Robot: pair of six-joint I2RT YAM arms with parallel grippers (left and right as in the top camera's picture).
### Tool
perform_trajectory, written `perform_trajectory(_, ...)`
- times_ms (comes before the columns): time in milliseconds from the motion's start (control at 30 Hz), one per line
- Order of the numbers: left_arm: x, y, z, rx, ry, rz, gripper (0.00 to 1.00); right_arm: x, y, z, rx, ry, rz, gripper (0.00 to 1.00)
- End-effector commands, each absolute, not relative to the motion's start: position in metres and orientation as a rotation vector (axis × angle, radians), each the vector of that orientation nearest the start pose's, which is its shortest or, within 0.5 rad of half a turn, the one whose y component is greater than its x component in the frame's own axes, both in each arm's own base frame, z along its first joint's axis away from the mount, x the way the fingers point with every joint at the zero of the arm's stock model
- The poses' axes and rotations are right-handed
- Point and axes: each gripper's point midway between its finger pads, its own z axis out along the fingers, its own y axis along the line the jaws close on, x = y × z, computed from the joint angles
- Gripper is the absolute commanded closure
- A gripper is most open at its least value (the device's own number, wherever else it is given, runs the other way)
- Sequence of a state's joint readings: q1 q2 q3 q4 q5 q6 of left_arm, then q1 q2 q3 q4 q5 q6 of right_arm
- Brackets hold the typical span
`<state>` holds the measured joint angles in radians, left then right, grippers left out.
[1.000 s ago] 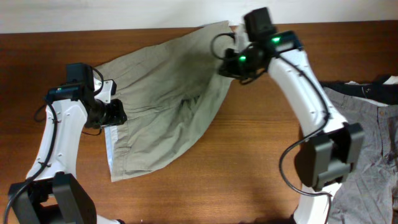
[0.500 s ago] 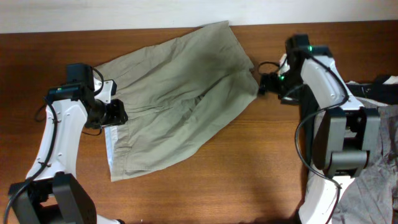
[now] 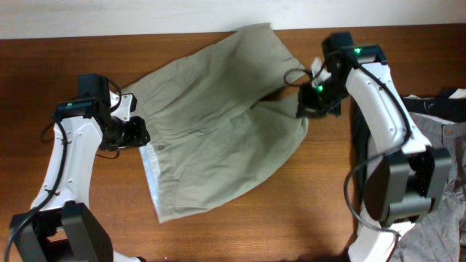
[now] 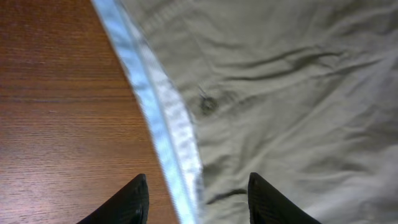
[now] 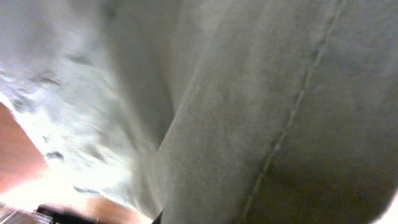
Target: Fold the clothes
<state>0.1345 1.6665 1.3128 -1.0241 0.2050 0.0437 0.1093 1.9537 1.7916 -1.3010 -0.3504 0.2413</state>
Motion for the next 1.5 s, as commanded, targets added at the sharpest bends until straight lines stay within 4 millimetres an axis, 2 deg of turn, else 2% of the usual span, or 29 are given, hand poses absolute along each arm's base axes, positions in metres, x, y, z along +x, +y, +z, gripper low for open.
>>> perform_trajectory(0,0.343,0.009,0.108,-0.108,2.922,-0.289,0.49,0.397,0.153,0.153,0.024,2.961,0.523,0.93)
perform_trajectory(33,0.343,0.009,0.108,-0.108,2.922,-0.289,0.49,0.404,0.176,0.143,-0.043,2.936,0.533,0.91)
perform_trajectory(67,0.343,0.009,0.108,-0.108,2.922,-0.29,0.48,0.41,0.189,0.132,-0.041,2.927,0.512,0.9)
perform_trajectory(100,0.343,0.009,0.108,-0.108,2.923,-0.29,0.49,0.421,0.203,0.116,-0.027,2.912,0.469,0.76)
perform_trajectory(133,0.343,0.009,0.108,-0.108,2.923,-0.29,0.49,0.429,0.219,0.102,-0.086,2.888,0.484,0.34)
perform_trajectory(167,0.343,0.009,0.108,-0.108,2.923,-0.29,0.49,0.431,0.223,0.098,-0.137,2.88,0.479,0.24)
perform_trajectory(200,0.343,0.009,0.108,-0.108,2.923,-0.29,0.49,0.433,0.217,0.095,-0.154,2.877,0.436,0.19)
perform_trajectory(267,0.343,0.009,0.108,-0.108,2.922,-0.29,0.49,0.44,0.191,0.109,-0.099,2.858,0.384,0.18)
perform_trajectory(333,0.344,0.009,0.108,-0.107,2.92,-0.29,0.48,0.45,0.147,0.127,-0.008,2.83,0.373,0.12)
perform_trajectory(367,0.344,0.009,0.108,-0.107,2.92,-0.29,0.48,0.451,0.139,0.129,-0.066,2.824,0.441,0.12)
perform_trajectory(467,0.344,0.009,0.108,-0.107,2.919,-0.289,0.48,0.437,0.16,0.119,-0.378,2.78,0.787,0.2)
perform_trajectory(600,0.344,0.009,0.108,-0.107,2.919,-0.289,0.48,0.434,0.189,0.069,-0.448,2.795,0.82,0.29)
perform_trajectory(767,0.342,0.004,0.109,-0.104,2.921,-0.333,0.48,0.449,0.202,0.035,-0.363,2.808,0.836,0.32)
perform_trajectory(833,0.343,0.001,0.11,-0.102,2.917,-0.357,0.48,0.445,0.21,0.039,-0.381,2.79,0.924,0.57)
perform_trajectory(867,0.343,0.001,0.11,-0.102,2.917,-0.356,0.48,0.444,0.218,0.053,-0.397,2.744,1.027,0.87)
perform_trajectory(900,0.343,0.001,0.11,-0.102,2.917,-0.356,0.48,0.445,0.216,0.06,-0.388,2.73,1.05,0.96)
perform_trajectory(933,0.343,0.001,0.11,-0.102,2.917,-0.356,0.48,0.447,0.208,0.073,-0.367,2.715,1.053,0.96)
perform_trajectory(1000,0.343,0.001,0.11,-0.1,2.916,-0.356,0.48,0.446,0.176,0.105,-0.275,2.715,1.008,0.96)
perform_trajectory(1033,0.343,0.001,0.11,-0.1,2.916,-0.356,0.48,0.443,0.156,0.113,-0.207,2.746,0.939,0.96)
perform_trajectory(1067,0.344,0.001,0.11,-0.1,2.914,-0.355,0.48,0.436,0.125,0.12,-0.066,2.815,0.804,0.96)
perform_trajectory(1133,0.345,0.001,0.11,-0.099,2.909,-0.354,0.48,0.404,0.057,0.123,0.24,2.972,0.498,0.96)
perform_trajectory(1167,0.346,0.001,0.11,-0.098,2.905,-0.353,0.47,0.376,0.018,0.119,0.435,3.077,0.293,0.96)
perform_trajectory(1233,0.347,0.001,0.111,-0.097,2.899,-0.352,0.47,0.347,-0.018,0.113,0.587,3.174,0.094,0.96)
perform_trajectory(1267,0.347,0.001,0.111,-0.096,2.899,-0.352,0.47,0.341,-0.027,0.11,0.618,3.188,0.062,0.74)
perform_trajectory(1300,0.347,0.001,0.111,-0.097,2.899,-0.352,0.47,0.339,-0.03,0.11,0.632,3.191,0.062,0.57)
perform_trajectory(1333,0.347,0.001,0.111,-0.097,2.899,-0.352,0.47,0.338,-0.03,0.11,0.622,3.196,0.062,0.5)
perform_trajectory(1367,0.347,0.001,0.111,-0.097,2.9,-0.352,0.47,0.337,-0.03,0.11,0.618,3.201,0.061,0.34)
perform_trajectory(1433,0.345,0.001,0.11,-0.098,2.906,-0.353,0.47,0.337,-0.03,0.11,0.582,3.207,0.064,0.22)
perform_trajectory(1467,0.345,0.001,0.11,-0.098,2.906,-0.353,0.47,0.338,-0.03,0.11,0.582,3.205,0.067,0.2)
